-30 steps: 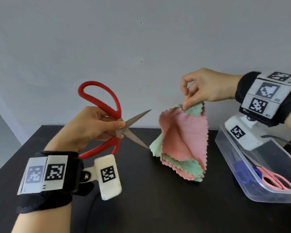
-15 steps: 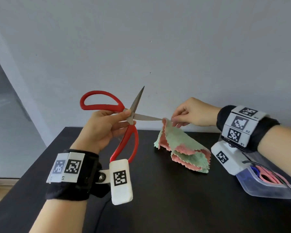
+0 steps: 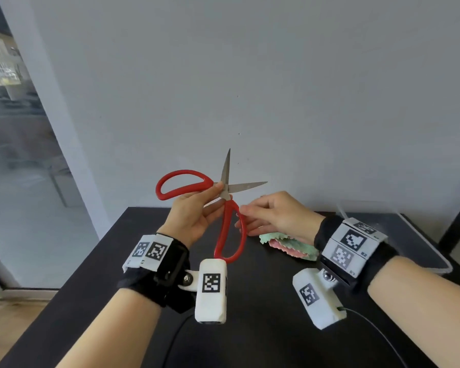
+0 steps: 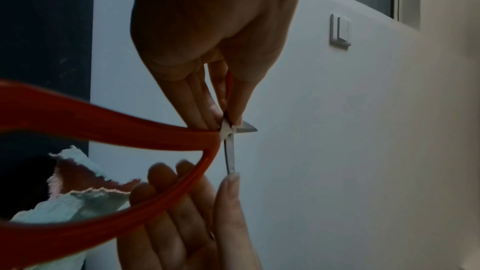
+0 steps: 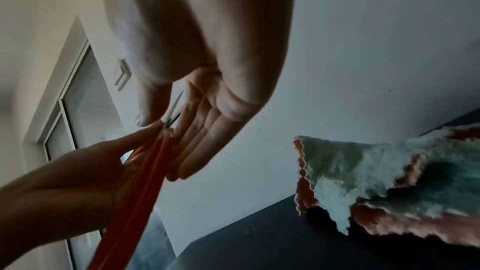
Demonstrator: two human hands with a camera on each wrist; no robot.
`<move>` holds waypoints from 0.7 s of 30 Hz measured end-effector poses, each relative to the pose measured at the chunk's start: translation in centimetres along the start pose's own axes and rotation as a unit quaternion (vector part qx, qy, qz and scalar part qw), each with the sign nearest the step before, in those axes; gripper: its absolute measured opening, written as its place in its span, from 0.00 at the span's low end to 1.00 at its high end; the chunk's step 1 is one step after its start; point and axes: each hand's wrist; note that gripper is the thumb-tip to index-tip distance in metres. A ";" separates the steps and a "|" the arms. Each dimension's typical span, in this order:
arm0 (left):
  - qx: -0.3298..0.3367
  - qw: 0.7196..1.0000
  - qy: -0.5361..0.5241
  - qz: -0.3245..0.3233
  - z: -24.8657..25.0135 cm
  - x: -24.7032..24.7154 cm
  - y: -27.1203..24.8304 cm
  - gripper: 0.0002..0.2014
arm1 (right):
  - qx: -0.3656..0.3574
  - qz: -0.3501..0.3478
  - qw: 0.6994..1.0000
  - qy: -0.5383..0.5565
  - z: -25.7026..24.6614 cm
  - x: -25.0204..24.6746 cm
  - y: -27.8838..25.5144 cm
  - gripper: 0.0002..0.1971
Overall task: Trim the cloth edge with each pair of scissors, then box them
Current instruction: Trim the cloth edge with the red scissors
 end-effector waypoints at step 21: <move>0.055 0.998 0.015 0.019 0.5 -2.9 -3.2 0.17 | 0.000 0.084 0.993 -0.078 0.1 -2.9 -4.5 0.12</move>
Point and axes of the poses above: each hand's wrist, its own y-axis towards the middle knuckle, its own x-axis out of the palm, z = x × y, and after that the axes turned 4 degrees about -y, right-handed
